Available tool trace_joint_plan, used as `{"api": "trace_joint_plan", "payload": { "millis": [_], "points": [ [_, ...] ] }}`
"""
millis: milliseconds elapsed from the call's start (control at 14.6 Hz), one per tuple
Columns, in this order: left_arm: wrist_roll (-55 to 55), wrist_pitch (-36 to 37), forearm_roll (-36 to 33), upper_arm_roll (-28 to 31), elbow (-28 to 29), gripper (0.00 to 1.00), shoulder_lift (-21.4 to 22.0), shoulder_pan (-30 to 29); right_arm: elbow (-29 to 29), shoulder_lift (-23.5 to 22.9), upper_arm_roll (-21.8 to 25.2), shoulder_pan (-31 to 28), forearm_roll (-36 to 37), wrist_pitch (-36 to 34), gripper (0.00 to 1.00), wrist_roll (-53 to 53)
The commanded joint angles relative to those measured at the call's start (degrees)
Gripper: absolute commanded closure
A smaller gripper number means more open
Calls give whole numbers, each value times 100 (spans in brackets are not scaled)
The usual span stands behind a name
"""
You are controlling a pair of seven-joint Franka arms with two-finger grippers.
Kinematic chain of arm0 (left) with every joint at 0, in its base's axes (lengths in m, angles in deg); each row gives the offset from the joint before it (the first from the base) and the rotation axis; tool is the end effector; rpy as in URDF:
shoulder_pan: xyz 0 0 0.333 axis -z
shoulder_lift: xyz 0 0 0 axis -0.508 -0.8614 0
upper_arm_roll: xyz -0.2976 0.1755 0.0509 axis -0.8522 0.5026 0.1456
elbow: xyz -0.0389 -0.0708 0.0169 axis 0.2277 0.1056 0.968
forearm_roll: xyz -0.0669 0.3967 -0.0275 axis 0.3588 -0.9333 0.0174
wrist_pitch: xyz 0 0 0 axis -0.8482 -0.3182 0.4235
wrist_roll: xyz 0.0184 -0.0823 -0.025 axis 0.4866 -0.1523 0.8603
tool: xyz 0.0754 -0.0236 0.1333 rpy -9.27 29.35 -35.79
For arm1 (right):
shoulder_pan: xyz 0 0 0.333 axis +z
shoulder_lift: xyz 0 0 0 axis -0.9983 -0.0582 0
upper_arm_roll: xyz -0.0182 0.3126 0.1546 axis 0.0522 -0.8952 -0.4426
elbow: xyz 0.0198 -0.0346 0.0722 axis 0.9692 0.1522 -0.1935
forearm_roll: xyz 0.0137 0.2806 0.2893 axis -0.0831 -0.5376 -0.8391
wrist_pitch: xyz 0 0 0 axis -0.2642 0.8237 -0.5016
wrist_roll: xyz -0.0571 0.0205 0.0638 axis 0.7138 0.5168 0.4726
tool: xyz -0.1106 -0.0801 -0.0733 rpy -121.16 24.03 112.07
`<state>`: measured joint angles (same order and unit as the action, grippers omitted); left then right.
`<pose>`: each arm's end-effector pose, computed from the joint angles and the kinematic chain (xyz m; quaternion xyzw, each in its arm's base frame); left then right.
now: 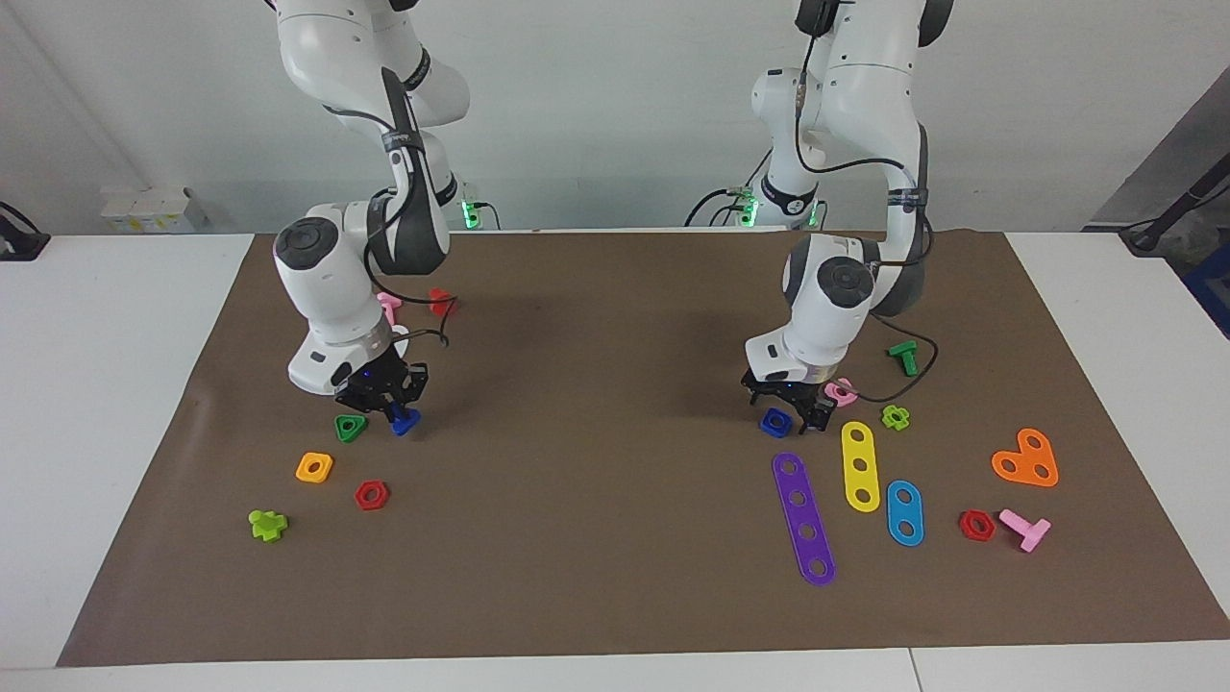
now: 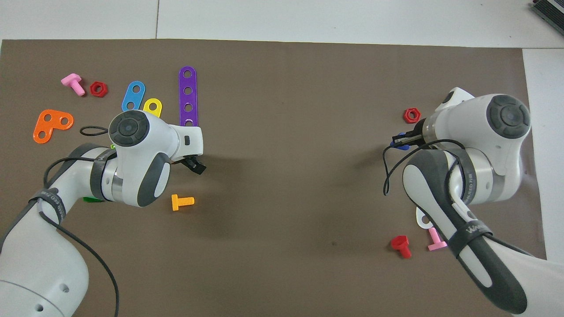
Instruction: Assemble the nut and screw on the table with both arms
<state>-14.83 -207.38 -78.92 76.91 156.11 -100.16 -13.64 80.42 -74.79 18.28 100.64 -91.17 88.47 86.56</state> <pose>0.5876 -0.1917 0.2635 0.9305 -0.3661 0.0139 0.0055 0.6240 0.0945 0.3701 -0.9936 -0.0886 -0.0683 0.0146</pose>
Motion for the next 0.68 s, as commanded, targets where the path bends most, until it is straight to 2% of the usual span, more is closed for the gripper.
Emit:
{"api": "trace_joint_plan", "payload": {
  "millis": [0,137,411,616],
  "points": [
    [85,-150,-27,90,260,9,201,104,-427,-106,-1,613,-15,-76,100,-1012],
    [85,-158,-35,90,260,16,201,104,-716,-272,-1,1096,-33,-85,100,-1688],
    [67,-158,-27,90,243,26,192,113,-1569,-949,-1,1914,20,-67,100,-2867],
    [67,-158,-35,90,216,31,183,113,-1605,-1168,7,2450,37,11,100,-3333]
  ]
}}
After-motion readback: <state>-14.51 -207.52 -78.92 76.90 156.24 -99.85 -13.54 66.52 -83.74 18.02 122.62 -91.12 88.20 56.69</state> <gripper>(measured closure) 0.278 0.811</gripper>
